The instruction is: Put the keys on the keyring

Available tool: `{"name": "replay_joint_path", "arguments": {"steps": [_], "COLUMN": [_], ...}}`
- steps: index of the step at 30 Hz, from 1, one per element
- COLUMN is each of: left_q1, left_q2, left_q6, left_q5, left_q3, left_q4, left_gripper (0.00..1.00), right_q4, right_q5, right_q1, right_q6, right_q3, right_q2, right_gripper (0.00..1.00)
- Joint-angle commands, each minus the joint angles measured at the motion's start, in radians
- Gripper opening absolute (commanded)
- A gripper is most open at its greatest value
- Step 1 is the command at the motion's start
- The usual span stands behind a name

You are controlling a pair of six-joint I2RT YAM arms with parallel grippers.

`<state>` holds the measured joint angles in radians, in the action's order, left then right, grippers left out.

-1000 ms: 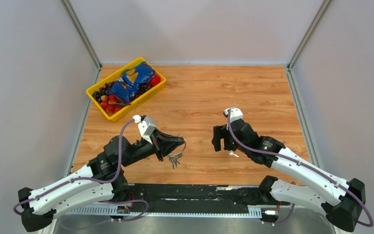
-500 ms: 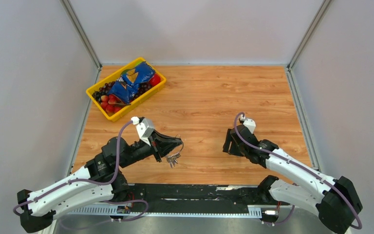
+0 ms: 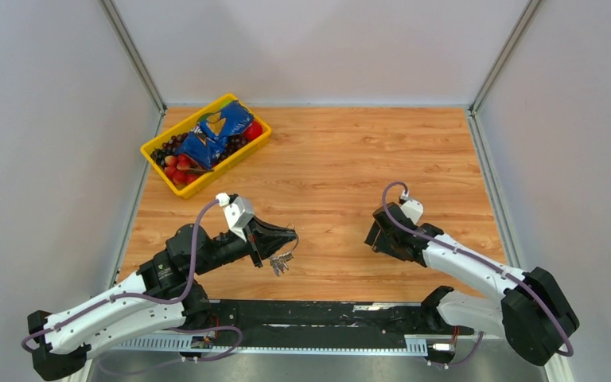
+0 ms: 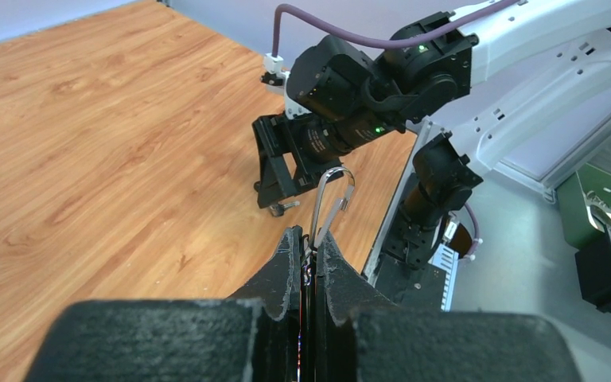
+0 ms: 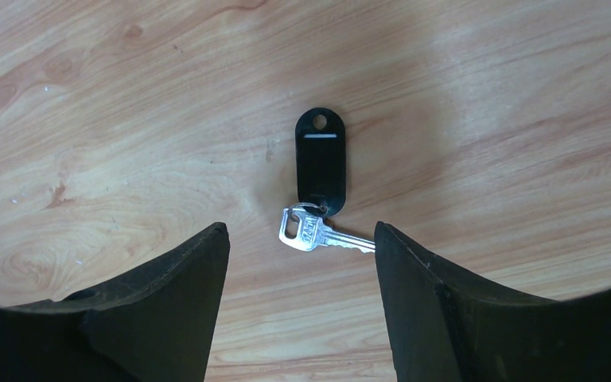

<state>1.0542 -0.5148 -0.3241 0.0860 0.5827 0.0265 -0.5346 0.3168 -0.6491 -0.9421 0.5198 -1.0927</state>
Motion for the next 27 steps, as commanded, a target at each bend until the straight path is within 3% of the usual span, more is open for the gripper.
{"name": "replay_joint_path", "arguments": {"steps": [1, 11, 18, 21, 24, 27], "left_q1": [0.005, 0.005, 0.005, 0.004, 0.004, 0.004], "left_q2": [0.012, 0.017, 0.013, 0.013, 0.012, 0.011], "left_q6": [0.032, 0.045, 0.045, 0.046, 0.048, 0.05], "left_q5": [0.024, 0.014, 0.014, 0.011, 0.009, 0.002], "left_q3": [0.039, 0.02, 0.014, 0.013, 0.013, 0.013], "left_q4": [-0.031, -0.031, -0.031, -0.031, -0.031, -0.031], "left_gripper": [0.0, 0.0, 0.0, 0.0, 0.0, 0.0], "right_q4": [0.068, 0.086, 0.105, 0.124, 0.126, 0.127], "right_q5": [0.014, -0.012, -0.031, -0.051, -0.062, -0.072], "right_q1": [0.017, 0.039, 0.04, 0.039, 0.04, 0.04], "right_q6": [-0.085, -0.131, -0.11, -0.09, -0.073, -0.055], "right_q3": [0.011, 0.019, 0.027, 0.032, 0.039, 0.044], "right_q2": [-0.038, -0.119, -0.162, -0.18, -0.194, -0.195], "right_gripper": [0.7, 0.62, 0.39, 0.24, 0.01, 0.0]}}
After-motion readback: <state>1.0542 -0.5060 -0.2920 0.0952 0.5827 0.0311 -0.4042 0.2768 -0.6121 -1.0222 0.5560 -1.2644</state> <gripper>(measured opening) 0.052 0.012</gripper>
